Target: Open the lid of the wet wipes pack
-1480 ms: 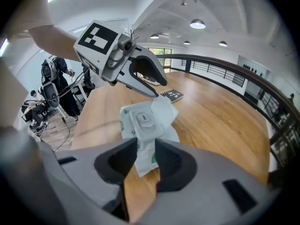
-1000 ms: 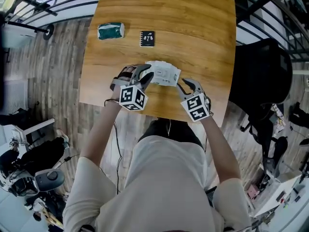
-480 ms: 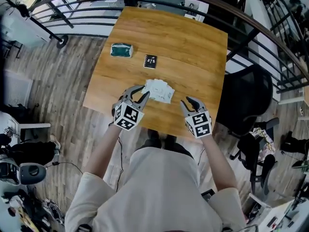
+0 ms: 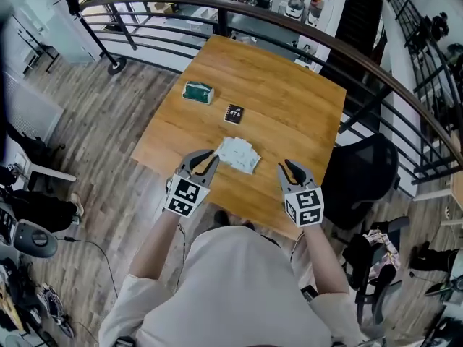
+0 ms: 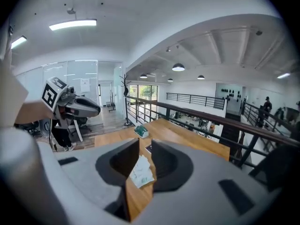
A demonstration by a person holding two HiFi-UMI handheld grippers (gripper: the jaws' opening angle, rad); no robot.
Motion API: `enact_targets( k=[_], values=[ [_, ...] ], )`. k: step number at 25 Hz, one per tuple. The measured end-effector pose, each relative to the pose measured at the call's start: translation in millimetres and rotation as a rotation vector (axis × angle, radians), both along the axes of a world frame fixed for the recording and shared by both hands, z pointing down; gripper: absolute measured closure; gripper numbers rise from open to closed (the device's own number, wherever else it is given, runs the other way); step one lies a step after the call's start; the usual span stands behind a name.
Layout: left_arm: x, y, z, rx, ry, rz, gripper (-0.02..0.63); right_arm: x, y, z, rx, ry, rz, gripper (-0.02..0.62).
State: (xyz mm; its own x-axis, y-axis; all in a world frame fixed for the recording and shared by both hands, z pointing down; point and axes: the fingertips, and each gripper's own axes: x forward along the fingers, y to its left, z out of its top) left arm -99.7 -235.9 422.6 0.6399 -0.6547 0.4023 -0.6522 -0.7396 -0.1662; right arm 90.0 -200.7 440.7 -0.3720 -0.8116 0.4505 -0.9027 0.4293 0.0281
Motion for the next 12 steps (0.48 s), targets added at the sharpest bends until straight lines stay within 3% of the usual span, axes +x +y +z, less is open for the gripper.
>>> enact_targets(
  k=[12],
  values=[
    [-13.6,27.2,-35.5,0.033,0.091,-0.086,0.588,12.9,15.6,-40.9,0.099,-0.103,0.039,0.554]
  ],
)
